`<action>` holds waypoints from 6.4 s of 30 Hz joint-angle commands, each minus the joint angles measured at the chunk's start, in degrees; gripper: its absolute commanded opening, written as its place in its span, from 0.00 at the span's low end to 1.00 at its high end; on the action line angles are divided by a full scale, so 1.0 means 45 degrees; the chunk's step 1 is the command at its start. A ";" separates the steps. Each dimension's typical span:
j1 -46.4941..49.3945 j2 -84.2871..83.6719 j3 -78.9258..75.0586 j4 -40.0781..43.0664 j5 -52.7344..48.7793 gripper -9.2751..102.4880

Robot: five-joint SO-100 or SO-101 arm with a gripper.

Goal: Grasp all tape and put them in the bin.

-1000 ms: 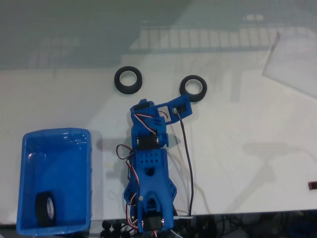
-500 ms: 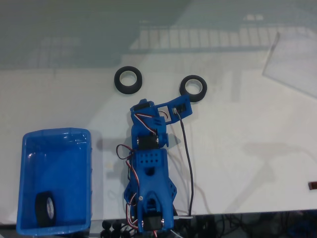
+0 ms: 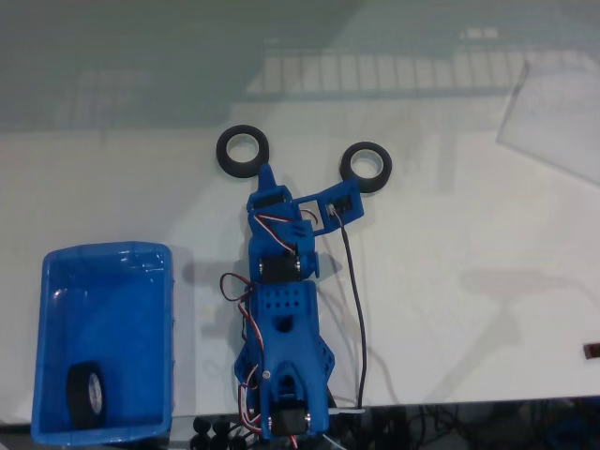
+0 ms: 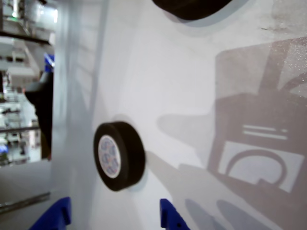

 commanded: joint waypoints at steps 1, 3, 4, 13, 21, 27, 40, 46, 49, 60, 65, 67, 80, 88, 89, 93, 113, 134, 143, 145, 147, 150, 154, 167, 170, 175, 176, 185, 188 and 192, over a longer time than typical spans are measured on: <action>-0.0020 0.0176 0.0137 0.0000 -0.0098 0.33; -0.0137 -0.0430 -0.0039 -0.0352 -0.0293 0.33; -0.0156 -0.0898 -0.0293 -0.0547 -0.0352 0.33; -0.0391 -0.7539 -0.5371 -0.0723 -0.0391 0.33; -0.0977 -1.4004 -0.9492 -0.0723 -0.0664 0.33; -0.1152 -1.8066 -1.1973 -0.0625 -0.0801 0.33; -0.1348 -2.3066 -1.5879 -0.0078 -0.1211 0.32; -0.1465 -2.3984 -1.6211 0.0039 -0.1465 0.32; -0.1484 -2.4434 -1.6621 0.0293 -0.1484 0.30; -0.1602 -2.5195 -1.7441 0.1152 -0.1328 0.08; -0.1562 -2.4551 -1.7324 0.1172 -0.1270 0.08; -0.1562 -2.3750 -1.7246 0.1328 -0.1133 0.08; -0.5449 -1.4473 -1.5039 0.4492 -0.0176 0.08; -1.1230 -1.1797 -1.4199 0.6484 0.1172 0.08; -1.1992 -1.1758 -1.4004 0.6543 0.1367 0.08; -1.4688 -1.1855 -1.3125 0.6563 0.2344 0.08; -1.8184 -1.2227 -1.1250 0.4844 0.3437 0.25; -0.5547 -1.1191 -1.1738 0.2988 0.2988 0.32; 0.2656 -1.2988 -1.2109 0.1582 0.4258 0.39; 0.3711 -1.3750 -1.2109 0.1484 0.4453 0.42; 0.4512 -1.4512 -1.2246 0.1445 0.4609 0.43; 0.5391 -1.5605 -1.2520 0.1465 0.4824 0.43; 0.5703 -1.7129 -1.3125 0.1816 0.4844 0.42; 0.5762 -2.2363 -1.6699 0.2969 0.4355 0.40; 0.5762 -2.3223 -1.7344 0.3184 0.4258 0.39; 0.5801 -2.4258 -1.8184 0.3457 0.4199 0.37; 0.5840 -2.4434 -1.8340 0.3535 0.4180 0.36; 0.6055 -2.5586 -1.9160 0.3691 0.4219 0.27; 0.6152 -2.5723 -1.9277 0.3691 0.4297 0.18; 0.6387 -2.5664 -1.9355 0.3691 0.4609 0.08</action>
